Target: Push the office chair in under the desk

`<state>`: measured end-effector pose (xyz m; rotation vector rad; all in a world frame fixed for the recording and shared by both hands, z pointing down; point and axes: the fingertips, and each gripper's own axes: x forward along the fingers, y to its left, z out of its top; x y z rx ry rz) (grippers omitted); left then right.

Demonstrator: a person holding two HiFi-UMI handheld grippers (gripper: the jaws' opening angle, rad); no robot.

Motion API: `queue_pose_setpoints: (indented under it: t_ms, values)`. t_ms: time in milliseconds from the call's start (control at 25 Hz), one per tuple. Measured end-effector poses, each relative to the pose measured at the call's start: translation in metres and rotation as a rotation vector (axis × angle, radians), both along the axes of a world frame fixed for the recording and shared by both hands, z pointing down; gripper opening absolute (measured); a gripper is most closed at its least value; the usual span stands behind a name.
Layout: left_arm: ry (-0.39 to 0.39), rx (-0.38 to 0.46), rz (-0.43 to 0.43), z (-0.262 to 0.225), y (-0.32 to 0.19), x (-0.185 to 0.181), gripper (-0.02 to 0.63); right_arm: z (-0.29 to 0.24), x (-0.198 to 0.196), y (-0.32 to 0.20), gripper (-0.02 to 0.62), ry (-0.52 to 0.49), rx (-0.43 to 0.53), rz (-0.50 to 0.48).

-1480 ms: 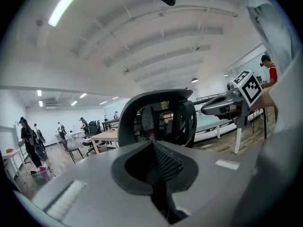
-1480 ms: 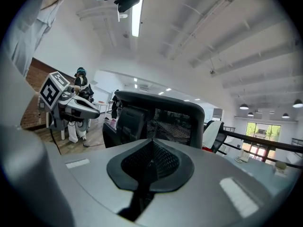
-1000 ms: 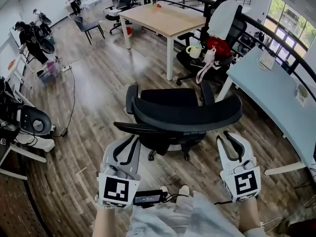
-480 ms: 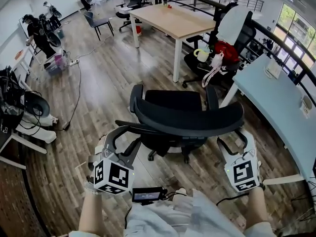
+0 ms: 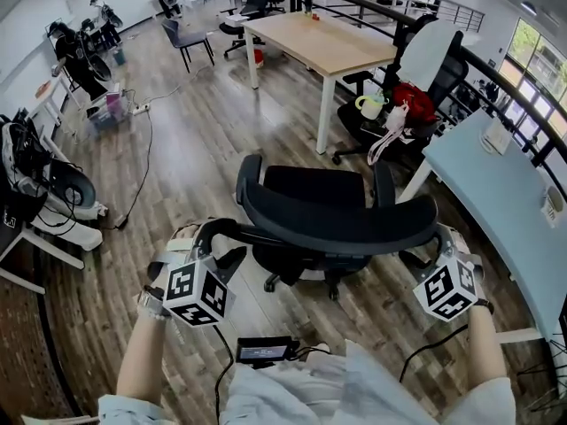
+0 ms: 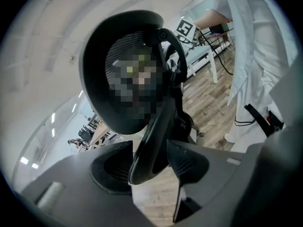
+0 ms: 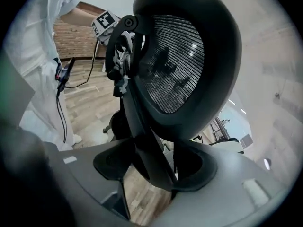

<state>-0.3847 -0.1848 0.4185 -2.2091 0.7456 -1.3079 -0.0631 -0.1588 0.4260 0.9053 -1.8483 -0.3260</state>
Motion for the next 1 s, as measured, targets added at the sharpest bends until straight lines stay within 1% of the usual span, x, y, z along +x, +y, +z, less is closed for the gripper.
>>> queue_pose_setpoints:
  t_ms: [80, 160, 320, 400, 600, 840, 1000]
  values:
    - [-0.046, -0.023, 0.021, 0.005, 0.0, -0.001, 0.198, 0.001, -0.001, 0.001, 0.253, 0.02, -0.03, -0.041]
    - [-0.07, -0.038, 0.026, 0.007, -0.002, -0.002, 0.198, 0.001, 0.001, 0.003, 0.253, 0.049, -0.056, -0.069]
    - [-0.134, -0.037, 0.045, 0.013, -0.007, 0.002, 0.196, 0.008, 0.013, 0.003, 0.253, 0.149, -0.09, -0.086]
    - [-0.143, -0.042, 0.041, 0.015, -0.012, 0.003, 0.197, 0.013, 0.014, 0.0, 0.253, 0.172, -0.115, -0.102]
    - [-0.2, -0.051, 0.048, 0.023, -0.02, 0.002, 0.196, 0.027, 0.008, -0.009, 0.253, 0.185, -0.172, -0.14]
    - [-0.248, -0.06, 0.061, 0.038, -0.026, 0.005, 0.196, 0.047, 0.007, -0.019, 0.253, 0.202, -0.212, -0.168]
    - [-0.267, -0.07, 0.067, 0.045, -0.03, 0.003, 0.196, 0.062, 0.008, -0.022, 0.253, 0.212, -0.247, -0.161]
